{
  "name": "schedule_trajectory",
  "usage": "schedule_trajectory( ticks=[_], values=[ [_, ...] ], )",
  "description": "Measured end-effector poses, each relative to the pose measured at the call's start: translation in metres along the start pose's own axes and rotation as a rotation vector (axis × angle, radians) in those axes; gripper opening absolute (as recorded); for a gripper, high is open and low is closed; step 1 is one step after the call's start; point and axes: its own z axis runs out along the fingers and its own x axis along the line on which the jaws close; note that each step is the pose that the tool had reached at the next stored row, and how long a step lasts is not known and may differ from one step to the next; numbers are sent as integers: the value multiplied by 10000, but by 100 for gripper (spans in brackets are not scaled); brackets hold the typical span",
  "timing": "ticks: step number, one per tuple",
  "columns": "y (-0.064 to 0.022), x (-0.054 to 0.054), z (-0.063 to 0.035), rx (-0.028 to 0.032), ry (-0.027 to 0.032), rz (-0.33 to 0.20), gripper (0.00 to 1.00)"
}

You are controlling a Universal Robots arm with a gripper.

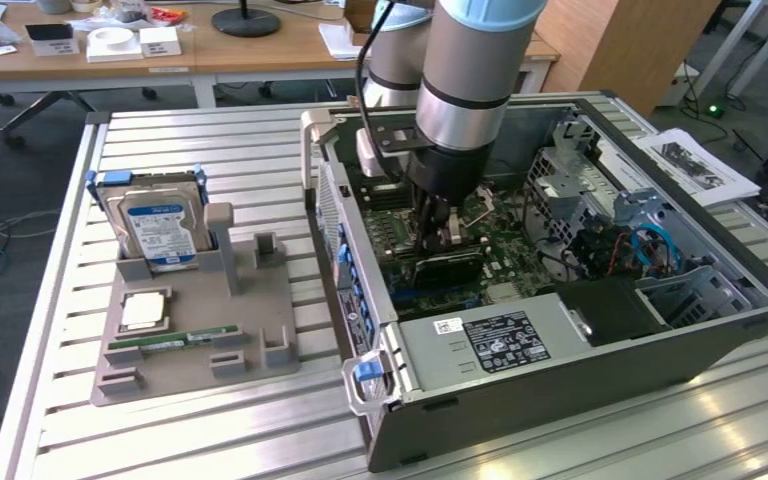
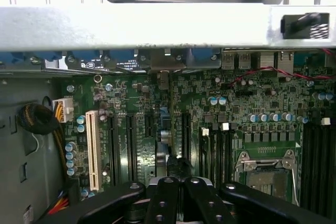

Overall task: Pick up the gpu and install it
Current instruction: 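Press down on the gpu until it lock into place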

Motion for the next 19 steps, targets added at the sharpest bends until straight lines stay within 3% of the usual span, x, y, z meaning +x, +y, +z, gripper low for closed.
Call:
schedule_trajectory(
  ticks=[13, 19],
  values=[
    [-8, -12, -276, -2, 4, -2, 11],
    [-11, -15, -352, -1, 3, -1, 11]
  ],
)
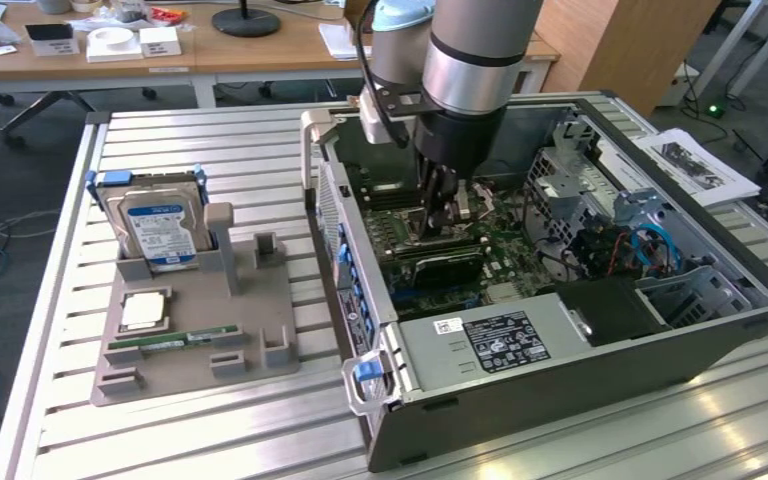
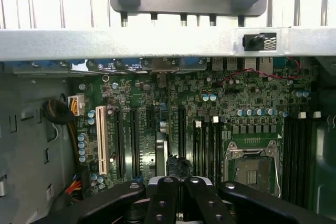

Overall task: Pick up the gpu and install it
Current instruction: 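Press down on the gpu until it lock into place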

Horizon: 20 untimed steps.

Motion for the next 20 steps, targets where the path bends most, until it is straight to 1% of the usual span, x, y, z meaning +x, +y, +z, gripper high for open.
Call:
schedule_trajectory(
  ticks=[5, 9, 20],
  values=[
    [0, 0, -1, -1, 2, 0, 11],
    [-1, -1, -26, 1, 0, 0, 11],
    [-9, -1, -28, -2, 3, -1, 11]
  ],
)
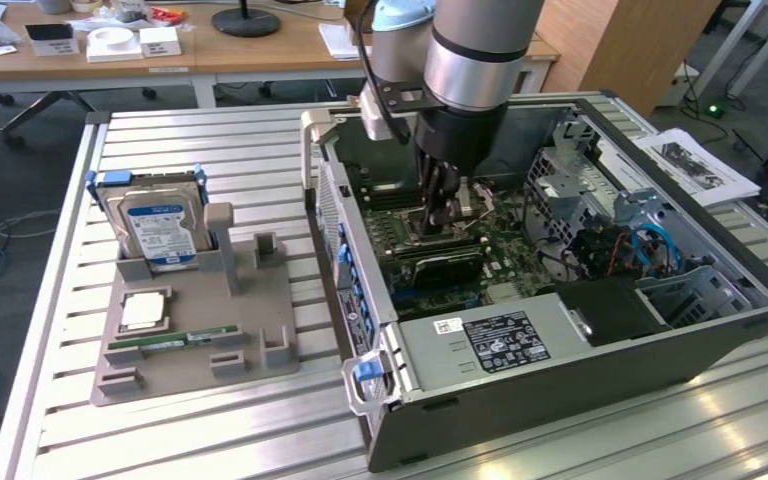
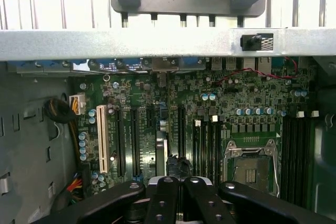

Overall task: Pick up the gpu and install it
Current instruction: 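Press down on the gpu until it lock into place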

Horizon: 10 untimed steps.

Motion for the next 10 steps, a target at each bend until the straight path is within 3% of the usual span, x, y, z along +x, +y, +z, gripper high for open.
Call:
schedule_trajectory(
  ticks=[10],
  values=[
    [-119, -7, 4, -30, 0, 2, 11]
  ],
)
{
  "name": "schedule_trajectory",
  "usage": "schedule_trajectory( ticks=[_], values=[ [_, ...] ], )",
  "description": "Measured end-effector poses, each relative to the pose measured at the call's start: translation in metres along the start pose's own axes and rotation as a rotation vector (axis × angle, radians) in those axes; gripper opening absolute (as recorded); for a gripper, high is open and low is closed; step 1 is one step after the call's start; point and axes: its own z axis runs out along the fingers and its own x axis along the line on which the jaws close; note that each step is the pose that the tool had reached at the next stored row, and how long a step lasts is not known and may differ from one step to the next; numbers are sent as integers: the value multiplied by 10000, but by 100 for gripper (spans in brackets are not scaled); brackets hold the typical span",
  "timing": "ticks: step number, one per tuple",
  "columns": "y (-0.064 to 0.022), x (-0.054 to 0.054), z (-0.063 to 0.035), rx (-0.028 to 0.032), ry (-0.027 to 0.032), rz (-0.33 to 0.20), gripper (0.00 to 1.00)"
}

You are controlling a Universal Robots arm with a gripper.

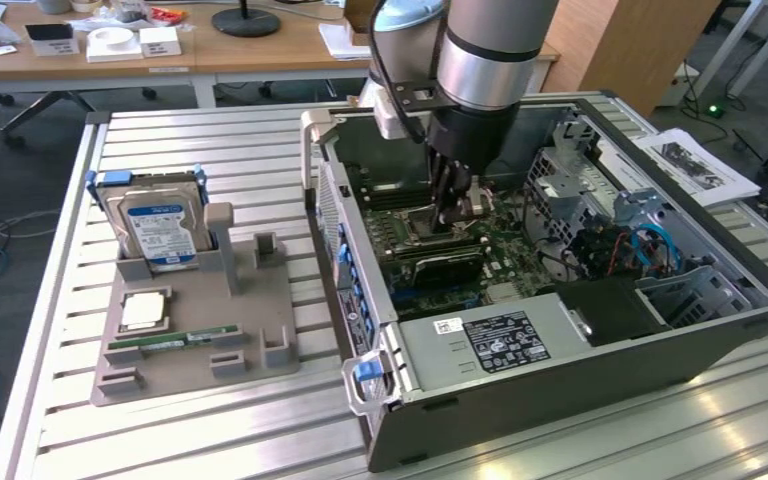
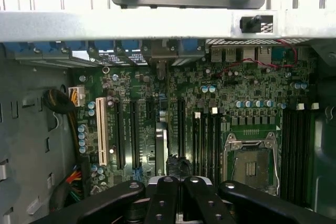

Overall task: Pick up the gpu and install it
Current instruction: 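Press down on the gpu until it lock into place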

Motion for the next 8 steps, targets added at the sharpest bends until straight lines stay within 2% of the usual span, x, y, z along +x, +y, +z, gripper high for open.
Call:
schedule_trajectory(
  ticks=[8],
  values=[
    [-21, -1, 0, -4, 1, 0, 11]
  ],
)
